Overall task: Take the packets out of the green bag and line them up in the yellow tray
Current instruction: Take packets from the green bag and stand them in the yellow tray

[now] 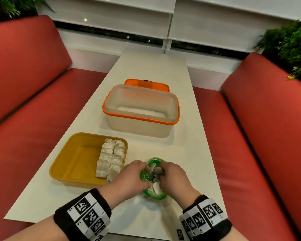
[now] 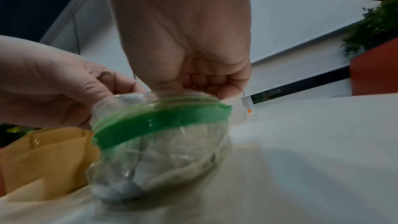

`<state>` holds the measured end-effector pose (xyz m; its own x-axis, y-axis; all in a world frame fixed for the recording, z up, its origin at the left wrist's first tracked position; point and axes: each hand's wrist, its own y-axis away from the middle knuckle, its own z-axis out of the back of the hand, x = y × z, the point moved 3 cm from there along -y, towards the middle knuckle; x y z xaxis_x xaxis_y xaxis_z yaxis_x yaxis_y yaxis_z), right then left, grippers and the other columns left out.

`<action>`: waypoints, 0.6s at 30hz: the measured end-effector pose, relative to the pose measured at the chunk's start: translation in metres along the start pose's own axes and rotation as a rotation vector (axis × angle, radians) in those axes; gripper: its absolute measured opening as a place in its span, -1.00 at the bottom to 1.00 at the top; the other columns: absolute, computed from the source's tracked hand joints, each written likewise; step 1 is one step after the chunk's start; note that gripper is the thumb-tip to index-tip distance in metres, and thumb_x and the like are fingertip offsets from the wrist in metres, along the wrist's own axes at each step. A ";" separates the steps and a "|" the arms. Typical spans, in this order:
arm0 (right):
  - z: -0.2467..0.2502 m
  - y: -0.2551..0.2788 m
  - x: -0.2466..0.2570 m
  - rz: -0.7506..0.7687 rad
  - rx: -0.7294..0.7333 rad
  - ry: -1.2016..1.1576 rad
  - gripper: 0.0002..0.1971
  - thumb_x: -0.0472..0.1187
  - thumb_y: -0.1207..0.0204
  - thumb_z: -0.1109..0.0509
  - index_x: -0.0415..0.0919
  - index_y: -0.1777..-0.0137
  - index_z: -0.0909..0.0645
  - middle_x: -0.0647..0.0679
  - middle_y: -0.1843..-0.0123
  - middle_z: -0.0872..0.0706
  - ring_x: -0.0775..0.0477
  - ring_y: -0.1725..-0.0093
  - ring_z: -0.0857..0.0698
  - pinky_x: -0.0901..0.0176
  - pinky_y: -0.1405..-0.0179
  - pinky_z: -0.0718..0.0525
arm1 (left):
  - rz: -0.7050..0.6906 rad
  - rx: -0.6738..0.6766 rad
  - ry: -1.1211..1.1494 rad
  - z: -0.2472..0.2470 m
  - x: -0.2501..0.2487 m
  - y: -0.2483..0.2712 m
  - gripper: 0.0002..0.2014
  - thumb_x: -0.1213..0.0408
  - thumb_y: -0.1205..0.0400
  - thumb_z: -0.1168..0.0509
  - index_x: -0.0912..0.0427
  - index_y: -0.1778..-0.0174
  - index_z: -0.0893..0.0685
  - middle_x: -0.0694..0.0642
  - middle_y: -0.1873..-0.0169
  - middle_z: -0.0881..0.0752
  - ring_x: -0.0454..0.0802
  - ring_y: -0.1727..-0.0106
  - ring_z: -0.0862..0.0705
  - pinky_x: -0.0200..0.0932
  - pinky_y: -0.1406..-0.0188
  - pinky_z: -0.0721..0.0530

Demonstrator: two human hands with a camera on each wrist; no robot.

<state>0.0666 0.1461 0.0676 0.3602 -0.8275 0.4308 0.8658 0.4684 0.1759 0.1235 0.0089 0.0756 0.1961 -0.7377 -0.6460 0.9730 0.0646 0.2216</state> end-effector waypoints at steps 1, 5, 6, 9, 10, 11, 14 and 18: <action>0.001 0.000 -0.001 -0.010 -0.011 -0.032 -0.82 -0.30 -0.42 -0.25 -0.16 0.06 -0.65 -0.08 0.05 -0.77 -0.19 0.02 -0.69 0.13 0.15 -0.59 | 0.003 -0.002 -0.001 0.000 0.000 0.000 -0.60 0.15 -0.44 -0.47 -0.04 -0.19 -0.60 -0.08 -0.21 -0.55 -0.15 -0.20 -0.52 -0.37 -0.03 -0.40; 0.010 0.002 -0.009 -0.058 -0.062 -0.285 -0.88 -0.36 -0.41 -0.31 -0.20 0.15 -0.67 -0.03 0.19 -0.75 -0.08 0.12 -0.68 0.14 0.17 -0.59 | 0.009 0.000 -0.013 0.001 0.001 0.000 -0.59 0.15 -0.44 -0.48 -0.05 -0.20 -0.60 -0.09 -0.22 -0.54 -0.17 -0.18 -0.50 -0.38 -0.02 -0.39; 0.013 0.002 -0.011 -0.063 -0.070 -0.337 -0.89 -0.36 -0.42 -0.34 -0.17 0.18 -0.67 0.00 0.22 -0.74 -0.03 0.15 -0.67 0.17 0.19 -0.59 | 0.010 -0.001 -0.013 0.002 0.001 0.000 -0.59 0.15 -0.44 -0.48 -0.05 -0.20 -0.60 -0.08 -0.22 -0.54 -0.17 -0.17 -0.49 -0.37 -0.02 -0.39; 0.020 0.005 -0.015 -0.064 -0.089 -0.476 -0.79 -0.35 -0.41 -0.43 0.00 0.31 -0.63 0.07 0.35 -0.68 0.08 0.27 -0.61 0.35 0.32 -0.50 | 0.016 0.000 -0.007 0.003 0.000 0.000 -0.57 0.15 -0.44 -0.49 -0.05 -0.21 -0.59 -0.07 -0.23 -0.54 -0.16 -0.18 -0.49 -0.36 -0.03 -0.40; 0.022 0.005 -0.016 -0.070 -0.095 -0.537 -0.77 -0.37 -0.40 -0.44 0.01 0.32 -0.63 0.07 0.35 -0.69 0.10 0.29 -0.61 0.37 0.32 -0.50 | 0.020 0.005 -0.003 0.004 0.000 -0.001 -0.57 0.16 -0.44 -0.49 -0.05 -0.22 -0.59 -0.07 -0.24 -0.54 -0.14 -0.20 -0.50 -0.36 -0.03 -0.40; 0.023 0.006 -0.017 -0.078 -0.097 -0.611 -0.77 -0.40 -0.41 -0.44 -0.02 0.30 -0.66 0.04 0.34 -0.71 0.12 0.29 -0.63 0.38 0.29 -0.53 | 0.022 0.012 -0.003 0.005 0.000 -0.001 -0.56 0.15 -0.44 -0.49 -0.05 -0.24 -0.58 -0.06 -0.25 -0.54 -0.12 -0.23 -0.51 -0.35 -0.04 -0.40; 0.025 0.008 -0.017 -0.077 -0.079 -0.890 -0.80 -0.51 -0.43 -0.41 -0.18 0.22 -0.68 -0.01 0.29 -0.73 0.10 0.24 -0.66 0.37 0.22 -0.59 | -0.014 -0.023 0.010 0.010 -0.003 0.001 -0.56 0.16 -0.47 -0.45 -0.05 -0.28 -0.56 -0.06 -0.27 -0.55 -0.10 -0.26 -0.50 -0.34 -0.07 -0.40; 0.028 0.011 -0.014 -0.037 -0.020 -1.133 -0.77 -0.58 -0.46 -0.34 -0.25 0.23 -0.65 -0.03 0.31 -0.72 0.04 0.24 -0.67 0.28 0.20 -0.60 | -0.094 -0.088 0.227 0.017 -0.011 0.002 -0.57 0.31 -0.52 -0.37 -0.04 -0.32 -0.57 -0.15 -0.20 -0.58 -0.20 -0.19 -0.53 -0.37 -0.21 -0.49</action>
<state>0.0615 0.1714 0.0881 -0.1793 -0.0794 0.9806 0.8783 0.4361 0.1959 0.1208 0.0051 0.0956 0.1172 -0.5741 -0.8104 0.9931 0.0685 0.0951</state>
